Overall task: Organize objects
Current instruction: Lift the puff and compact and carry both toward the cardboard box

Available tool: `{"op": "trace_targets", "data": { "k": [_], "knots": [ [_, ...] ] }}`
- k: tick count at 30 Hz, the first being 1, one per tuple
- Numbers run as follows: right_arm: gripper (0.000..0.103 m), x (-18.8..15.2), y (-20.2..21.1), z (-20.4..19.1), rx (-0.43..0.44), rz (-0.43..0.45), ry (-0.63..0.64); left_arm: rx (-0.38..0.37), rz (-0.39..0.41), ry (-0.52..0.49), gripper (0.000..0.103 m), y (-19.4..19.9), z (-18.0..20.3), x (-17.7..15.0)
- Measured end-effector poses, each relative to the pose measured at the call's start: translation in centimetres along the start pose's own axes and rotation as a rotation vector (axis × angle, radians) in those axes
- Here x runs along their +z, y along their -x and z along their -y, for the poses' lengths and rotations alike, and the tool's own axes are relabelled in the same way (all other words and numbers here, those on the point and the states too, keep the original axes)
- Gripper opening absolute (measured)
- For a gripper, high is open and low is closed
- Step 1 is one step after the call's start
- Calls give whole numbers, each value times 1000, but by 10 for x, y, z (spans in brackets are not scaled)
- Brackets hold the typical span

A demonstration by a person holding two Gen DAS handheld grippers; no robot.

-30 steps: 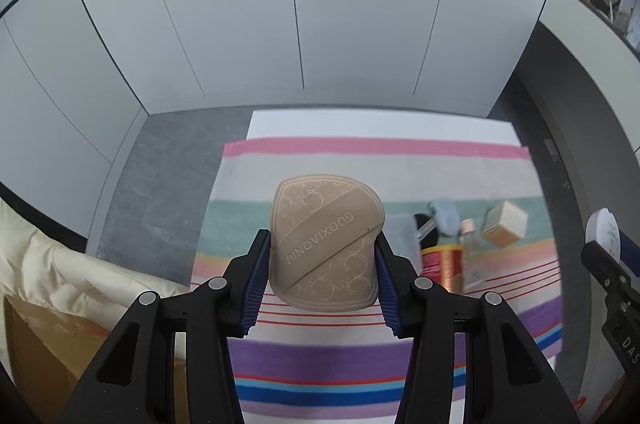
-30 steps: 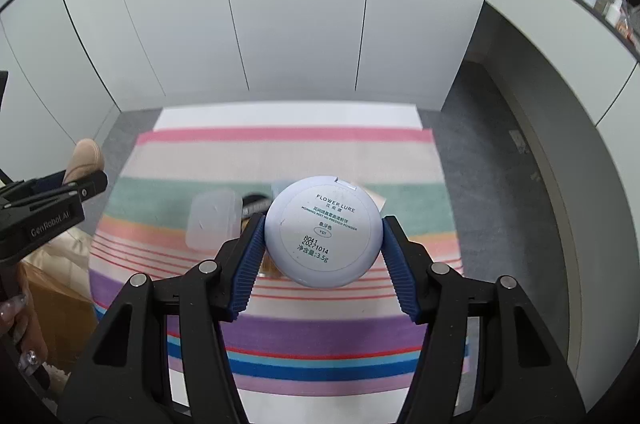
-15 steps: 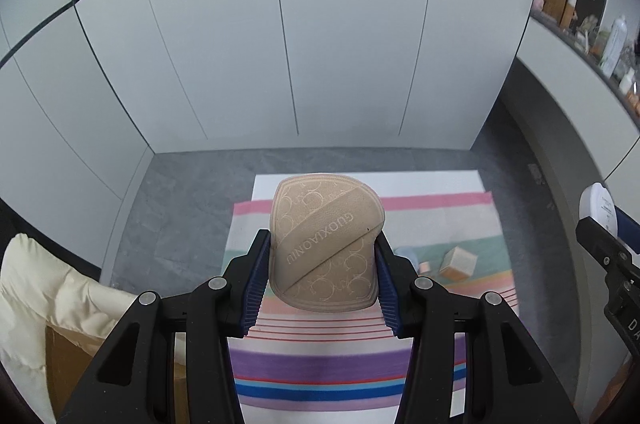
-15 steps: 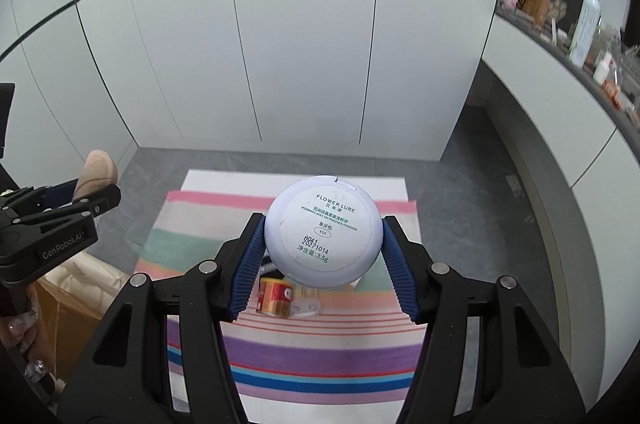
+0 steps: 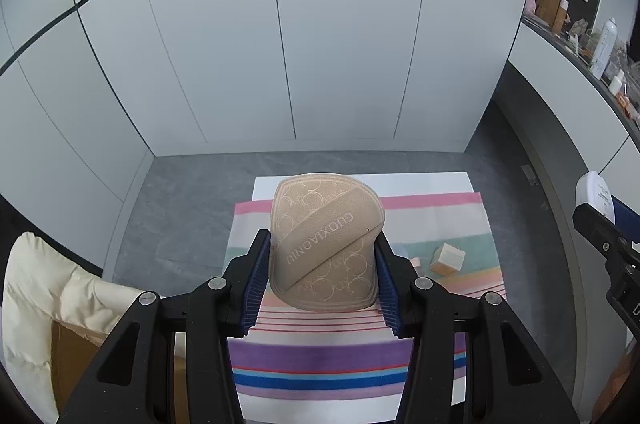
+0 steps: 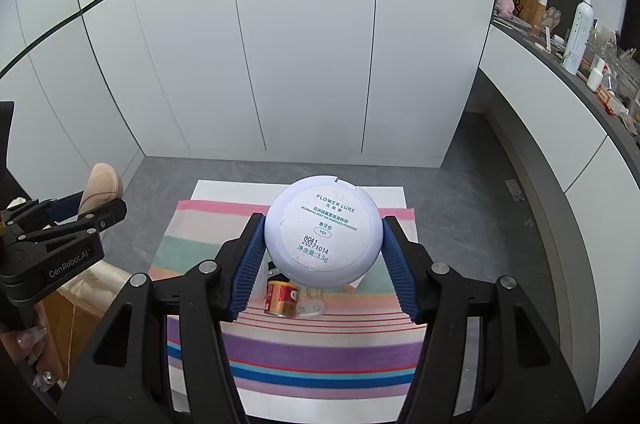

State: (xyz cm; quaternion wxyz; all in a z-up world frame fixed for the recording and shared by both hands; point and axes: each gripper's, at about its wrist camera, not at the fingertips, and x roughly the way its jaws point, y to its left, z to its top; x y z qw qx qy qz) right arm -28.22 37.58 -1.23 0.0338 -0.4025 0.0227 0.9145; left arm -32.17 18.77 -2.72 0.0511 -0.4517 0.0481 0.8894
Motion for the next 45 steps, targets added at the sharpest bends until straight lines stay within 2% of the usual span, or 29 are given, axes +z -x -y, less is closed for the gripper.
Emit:
{"op": "trace_targets", "data": {
  "k": [7, 12, 20, 35, 41, 45],
  "knots": [
    [60, -14, 25, 1, 1, 15, 9, -13, 28, -27, 49, 27, 4, -18],
    [60, -35, 44, 2, 30, 11, 11, -46, 32, -38, 49, 47, 3, -46],
    [60, -86, 76, -1, 50, -12, 20, -44, 54, -86, 49, 86, 8, -104],
    [60, -188, 144, 8, 59, -22, 10, -95, 25, -63, 49, 145, -5, -202],
    [60, -227, 162, 17, 62, -42, -11, -47, 60, -81, 49, 166, -1, -248],
    [60, -246, 165, 21, 79, -65, -35, -76, -8, -88, 49, 161, 2, -272]
  ]
}}
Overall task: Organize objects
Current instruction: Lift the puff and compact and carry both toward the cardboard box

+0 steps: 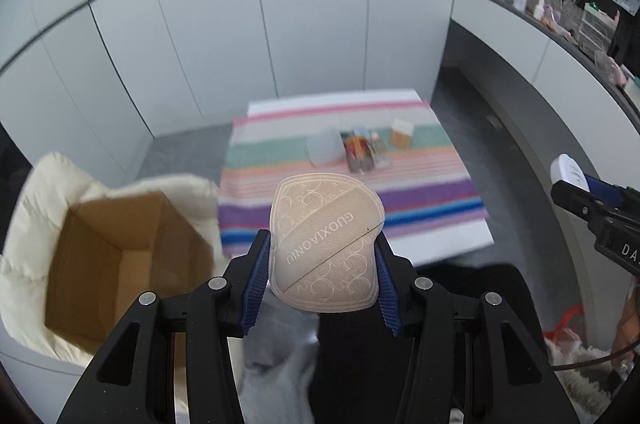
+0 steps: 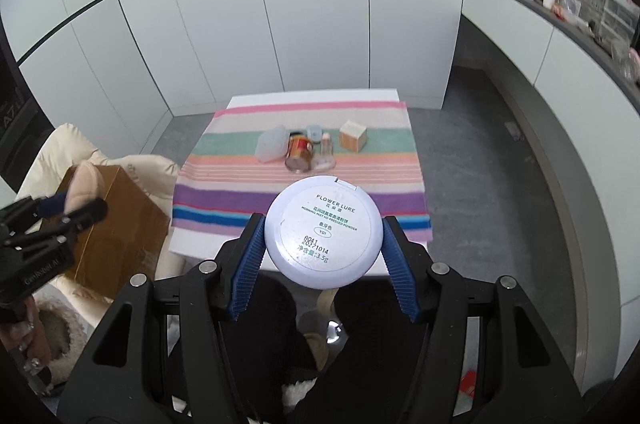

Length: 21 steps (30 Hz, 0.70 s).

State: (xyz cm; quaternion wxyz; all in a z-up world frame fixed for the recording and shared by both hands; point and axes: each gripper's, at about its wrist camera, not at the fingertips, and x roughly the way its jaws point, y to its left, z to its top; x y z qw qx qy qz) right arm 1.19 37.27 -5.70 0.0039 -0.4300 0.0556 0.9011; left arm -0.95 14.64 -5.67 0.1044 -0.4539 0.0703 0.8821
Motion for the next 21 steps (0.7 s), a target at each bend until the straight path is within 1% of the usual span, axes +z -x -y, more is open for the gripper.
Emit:
{"op": "trace_targets", "data": {
  "k": [1, 3, 8, 12, 18, 21],
  "knots": [
    [60, -3, 0, 0, 3, -6, 3, -13, -13, 7, 49, -2, 0, -3],
    [60, -9, 0, 1, 1, -14, 5, -9, -19, 9, 49, -3, -1, -5],
    [60, -15, -1, -1, -8, -24, 12, 1, -7, 8, 49, -2, -6, -4],
    [60, -14, -5, -7, -20, -29, 22, 6, -4, 17, 49, -3, -14, -2],
    [60, -10, -13, -19, -20, -47, 45, 9, -8, 60, 49, -5, -31, 1],
    [60, -9, -16, -26, -17, -53, 69, 25, -10, 77, 49, -5, -41, 0]
  ]
}}
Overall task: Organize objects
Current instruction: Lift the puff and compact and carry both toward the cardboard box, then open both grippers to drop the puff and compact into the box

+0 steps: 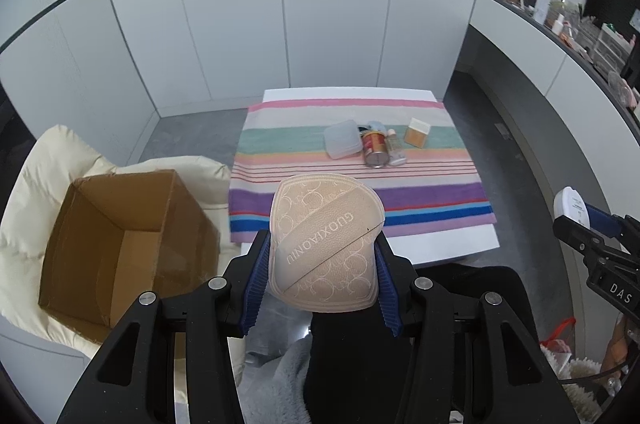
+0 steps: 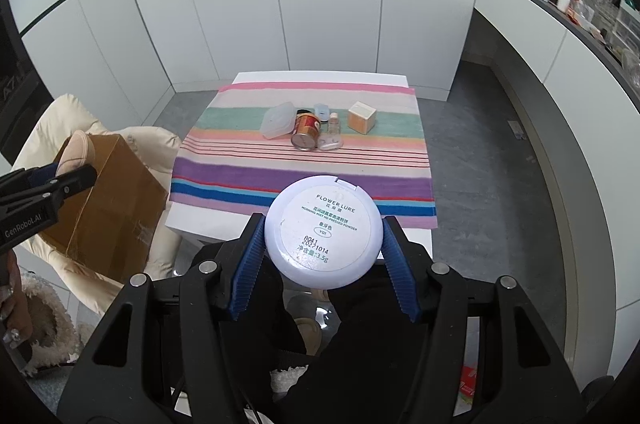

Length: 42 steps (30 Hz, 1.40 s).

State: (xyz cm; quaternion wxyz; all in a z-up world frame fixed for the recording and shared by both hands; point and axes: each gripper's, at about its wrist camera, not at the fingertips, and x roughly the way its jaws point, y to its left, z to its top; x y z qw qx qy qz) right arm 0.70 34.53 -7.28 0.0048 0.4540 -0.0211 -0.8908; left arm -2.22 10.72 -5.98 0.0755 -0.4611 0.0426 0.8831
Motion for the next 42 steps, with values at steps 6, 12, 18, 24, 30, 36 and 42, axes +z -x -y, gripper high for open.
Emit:
{"op": "trace_targets", "data": {
  "k": [6, 12, 18, 24, 30, 36, 42],
  "knots": [
    [60, 4, -8, -22, 29, -7, 47, 31, -38, 68, 49, -7, -33, -11],
    [60, 6, -17, -64, 86, -22, 138, 74, -59, 150, 49, -3, -74, -29],
    [60, 9, -21, -115, 159, -24, 236, 142, -62, 238, 49, 7, -120, -53],
    [60, 5, -29, -181, 252, -44, 348, 202, -72, 334, 49, 19, -165, -81],
    [60, -8, -35, -246, 330, -76, 475, 253, -85, 424, 49, 31, -209, -102],
    [60, -14, -47, -290, 373, -106, 558, 278, -107, 497, 49, 32, -242, -122],
    [60, -14, -63, -327, 395, -126, 611, 285, -122, 545, 49, 19, -265, -131]
  ]
}}
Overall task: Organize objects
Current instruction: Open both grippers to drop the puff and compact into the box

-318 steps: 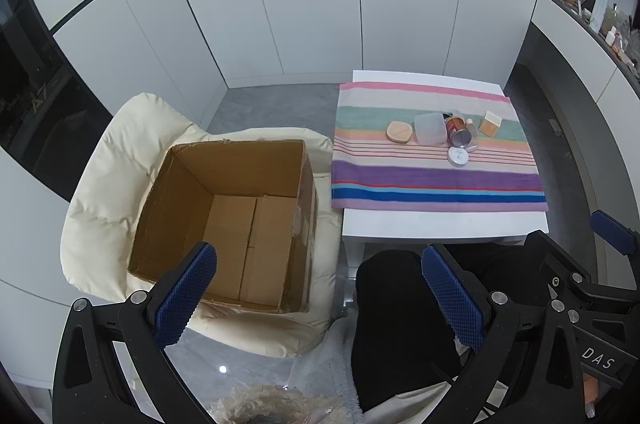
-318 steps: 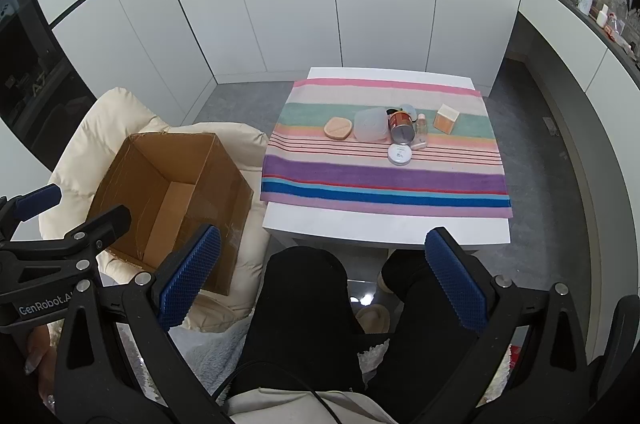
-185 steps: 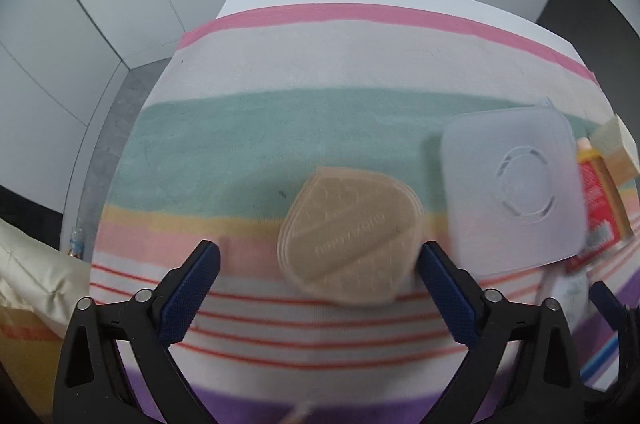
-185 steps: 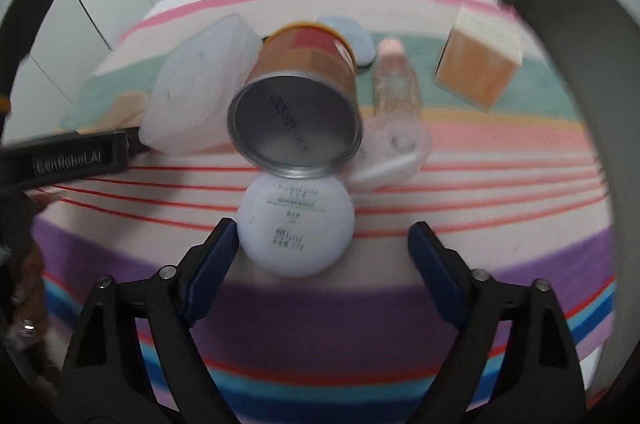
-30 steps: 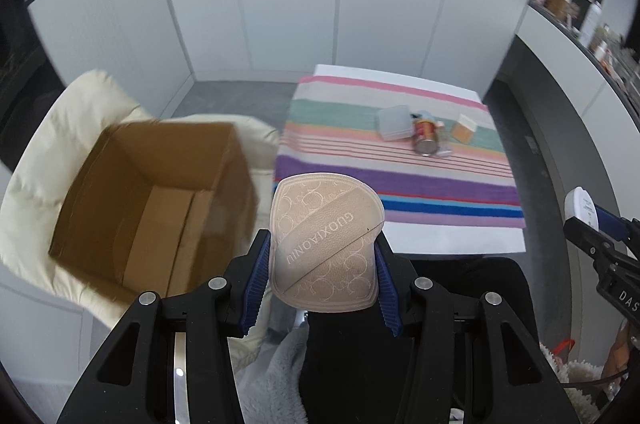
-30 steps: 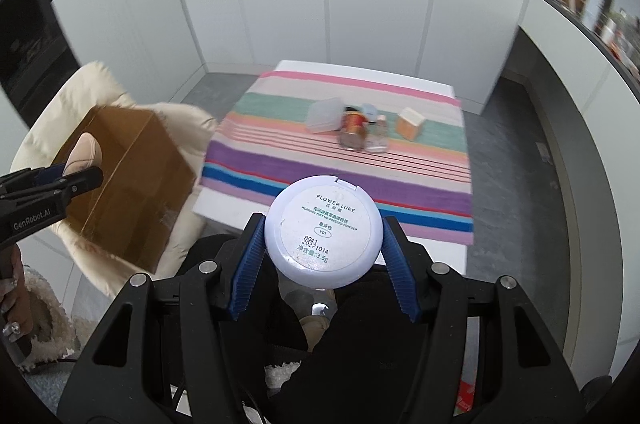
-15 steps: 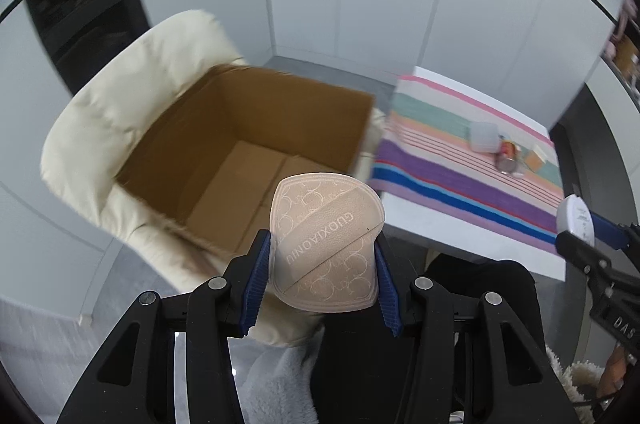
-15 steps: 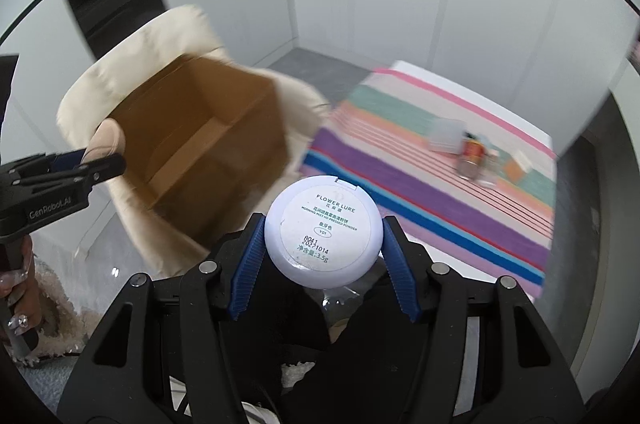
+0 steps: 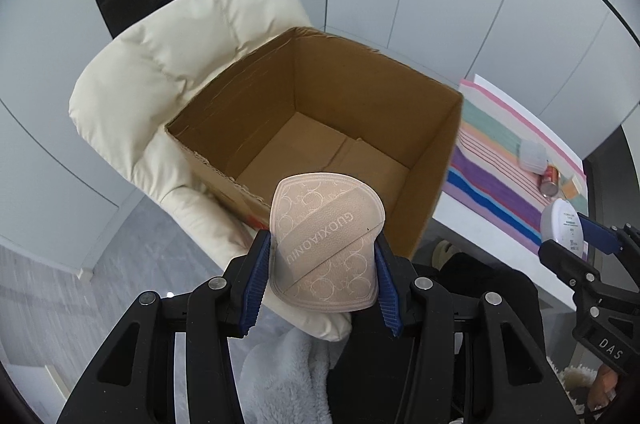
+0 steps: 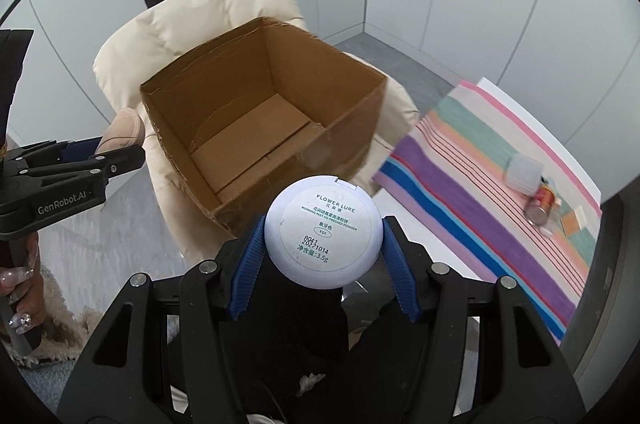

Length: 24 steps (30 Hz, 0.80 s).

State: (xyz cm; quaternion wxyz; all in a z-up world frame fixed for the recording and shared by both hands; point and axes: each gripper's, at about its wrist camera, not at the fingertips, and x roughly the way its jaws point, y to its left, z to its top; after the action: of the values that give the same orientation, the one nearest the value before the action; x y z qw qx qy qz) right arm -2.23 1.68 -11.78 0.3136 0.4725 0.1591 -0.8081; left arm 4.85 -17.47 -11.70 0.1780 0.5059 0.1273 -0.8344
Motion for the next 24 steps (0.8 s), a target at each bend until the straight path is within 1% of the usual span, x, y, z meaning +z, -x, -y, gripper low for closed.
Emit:
{"op": "trace_targets", "data": {
  "k": [5, 10, 12, 15, 19, 21, 23, 24],
  "knots": [
    [60, 21, -24, -13, 25, -15, 35, 25, 0, 31, 49, -23, -12, 16],
    [60, 42, -52, -23, 47, -32, 66, 42, -22, 61, 49, -50, -24, 36],
    [60, 53, -66, -26, 57, -40, 76, 58, -27, 53, 49, -62, -24, 45],
    [60, 66, -87, -29, 69, -56, 79, 54, -40, 41, 49, -79, -23, 61],
    [60, 83, -115, -31, 78, -82, 83, 71, -29, 14, 49, -98, -21, 84],
    [60, 90, -129, -31, 74, -89, 86, 62, -26, 14, 49, -106, -22, 93],
    [60, 96, -141, -30, 71, -96, 82, 33, -17, 8, 49, -110, -23, 97],
    [60, 99, -146, -28, 76, -95, 75, 22, -12, 5, 52, -113, -26, 98]
  ]
}}
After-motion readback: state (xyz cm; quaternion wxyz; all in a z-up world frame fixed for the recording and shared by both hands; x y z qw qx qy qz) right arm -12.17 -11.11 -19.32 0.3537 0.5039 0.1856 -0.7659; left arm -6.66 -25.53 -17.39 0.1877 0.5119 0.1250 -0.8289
